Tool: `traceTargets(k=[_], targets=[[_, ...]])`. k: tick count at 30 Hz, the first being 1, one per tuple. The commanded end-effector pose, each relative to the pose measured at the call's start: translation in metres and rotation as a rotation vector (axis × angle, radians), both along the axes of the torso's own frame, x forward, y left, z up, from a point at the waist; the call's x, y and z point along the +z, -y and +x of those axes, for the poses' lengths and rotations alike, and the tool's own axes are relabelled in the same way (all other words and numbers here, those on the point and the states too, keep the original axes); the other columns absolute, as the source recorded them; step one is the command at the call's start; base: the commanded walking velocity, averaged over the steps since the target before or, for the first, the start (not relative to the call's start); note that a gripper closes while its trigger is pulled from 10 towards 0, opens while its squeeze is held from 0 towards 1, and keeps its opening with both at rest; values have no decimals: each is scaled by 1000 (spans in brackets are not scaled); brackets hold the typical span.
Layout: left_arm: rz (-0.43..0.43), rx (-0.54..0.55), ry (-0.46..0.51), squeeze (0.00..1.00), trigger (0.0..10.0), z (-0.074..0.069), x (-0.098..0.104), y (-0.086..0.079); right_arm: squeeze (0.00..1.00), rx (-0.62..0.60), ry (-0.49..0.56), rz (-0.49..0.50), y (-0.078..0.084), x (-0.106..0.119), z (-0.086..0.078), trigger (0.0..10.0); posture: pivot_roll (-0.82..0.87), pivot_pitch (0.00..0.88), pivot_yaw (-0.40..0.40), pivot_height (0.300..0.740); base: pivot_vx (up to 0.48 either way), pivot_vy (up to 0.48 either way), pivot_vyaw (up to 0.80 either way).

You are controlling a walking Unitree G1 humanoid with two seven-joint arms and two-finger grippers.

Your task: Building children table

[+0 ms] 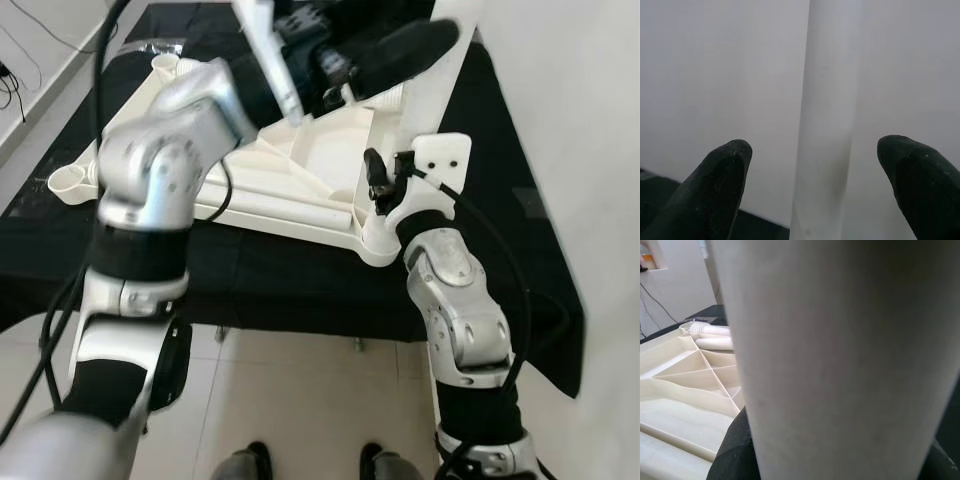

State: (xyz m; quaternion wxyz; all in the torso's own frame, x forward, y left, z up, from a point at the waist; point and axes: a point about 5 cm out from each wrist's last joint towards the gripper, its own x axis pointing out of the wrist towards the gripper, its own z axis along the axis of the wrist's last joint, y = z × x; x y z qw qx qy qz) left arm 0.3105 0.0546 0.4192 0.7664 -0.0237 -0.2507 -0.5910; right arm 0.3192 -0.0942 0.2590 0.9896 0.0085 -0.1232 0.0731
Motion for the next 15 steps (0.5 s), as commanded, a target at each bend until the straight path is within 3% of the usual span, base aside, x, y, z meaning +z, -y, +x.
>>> traceTargets(k=[1,2,13,14,15], targets=[[33,5,1,0,10000,6,-1,11,0,73,-119,23,-15,-23,2,10000,18,224,45,740,0,0,0],[101,47,-1,0,10000,17,-1,23,0,91,-105,30,-19,-20,1,10000,20,226,50,740,0,0,0],[195,61,-10,0,10000,31,-4,40,0,112,-81,37,-23,-16,0,10000,23,232,56,740,0,0,0],[201,58,-12,0,0,32,-4,42,0,116,-75,32,-24,-15,-1,10000,23,233,59,740,0,0,0],[206,53,-12,0,0,33,-4,43,0,120,-71,30,-25,-15,-1,10000,23,233,59,740,0,0,0]])
